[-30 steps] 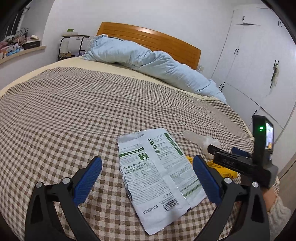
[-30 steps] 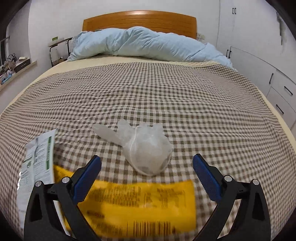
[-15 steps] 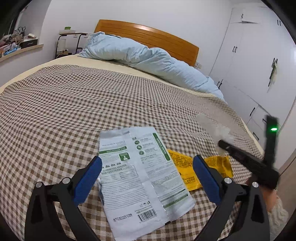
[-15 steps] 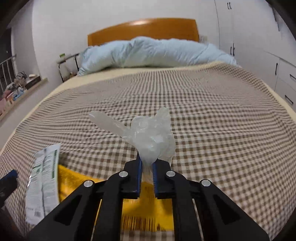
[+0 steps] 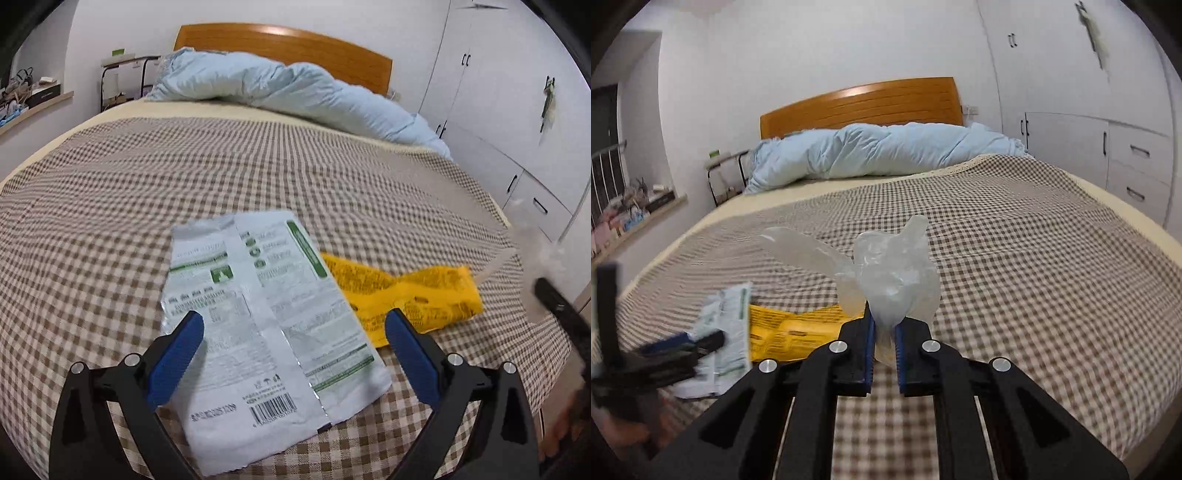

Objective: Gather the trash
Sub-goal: 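Grasp the white-and-green pouch with the left tool while the right tool holds the glove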

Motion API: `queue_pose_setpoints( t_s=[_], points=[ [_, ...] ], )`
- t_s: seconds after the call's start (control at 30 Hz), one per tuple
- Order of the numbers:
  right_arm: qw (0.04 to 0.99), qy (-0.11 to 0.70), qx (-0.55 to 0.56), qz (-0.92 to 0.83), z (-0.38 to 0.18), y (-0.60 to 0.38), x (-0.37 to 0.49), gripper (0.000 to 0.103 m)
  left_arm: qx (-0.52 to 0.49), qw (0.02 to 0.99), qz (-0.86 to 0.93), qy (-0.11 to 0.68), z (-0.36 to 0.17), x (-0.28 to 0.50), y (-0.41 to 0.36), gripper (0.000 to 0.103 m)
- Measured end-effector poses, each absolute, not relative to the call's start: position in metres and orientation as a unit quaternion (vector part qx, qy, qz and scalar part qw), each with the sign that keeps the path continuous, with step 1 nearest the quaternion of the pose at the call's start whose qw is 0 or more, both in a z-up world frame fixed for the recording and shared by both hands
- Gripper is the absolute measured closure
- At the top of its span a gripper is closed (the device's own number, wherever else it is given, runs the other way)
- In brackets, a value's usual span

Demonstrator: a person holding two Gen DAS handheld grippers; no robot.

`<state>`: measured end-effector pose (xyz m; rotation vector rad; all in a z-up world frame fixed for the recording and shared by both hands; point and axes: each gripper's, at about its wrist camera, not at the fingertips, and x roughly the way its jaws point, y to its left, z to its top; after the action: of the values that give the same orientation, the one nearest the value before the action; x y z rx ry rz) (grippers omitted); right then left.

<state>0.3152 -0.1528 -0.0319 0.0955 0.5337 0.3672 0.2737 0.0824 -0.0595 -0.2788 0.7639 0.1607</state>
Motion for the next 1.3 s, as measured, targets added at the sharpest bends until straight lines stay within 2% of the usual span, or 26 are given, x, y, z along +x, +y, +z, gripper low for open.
queue_pose_setpoints(
  t_s=[0.17, 0.37, 0.57, 0.7, 1.3],
  points=[
    [0.951, 0.25, 0.074, 0.163, -0.03, -0.157, 0.292, 0.094, -0.112, 0.909, 0.111, 0.385, -0.064, 0.28, 0.08, 0.008],
    [0.944, 0.279, 0.082, 0.157, -0.054, -0.162, 0.295, 0.094, -0.16, 0.894, 0.118, 0.402, -0.073, 0.282, 0.094, 0.008],
    [0.938, 0.295, 0.088, 0.161, -0.063, -0.159, 0.303, 0.094, -0.092, 0.895, 0.139, 0.413, -0.082, 0.286, 0.077, 0.007],
    [0.936, 0.302, 0.082, 0.162, -0.069, -0.155, 0.305, 0.094, -0.099, 0.894, 0.137, 0.414, -0.082, 0.284, 0.077, 0.007],
    [0.947, 0.265, 0.117, 0.141, -0.056, -0.172, 0.325, 0.094, -0.094, 0.895, 0.106, 0.422, -0.084, 0.275, 0.058, 0.008]
  ],
)
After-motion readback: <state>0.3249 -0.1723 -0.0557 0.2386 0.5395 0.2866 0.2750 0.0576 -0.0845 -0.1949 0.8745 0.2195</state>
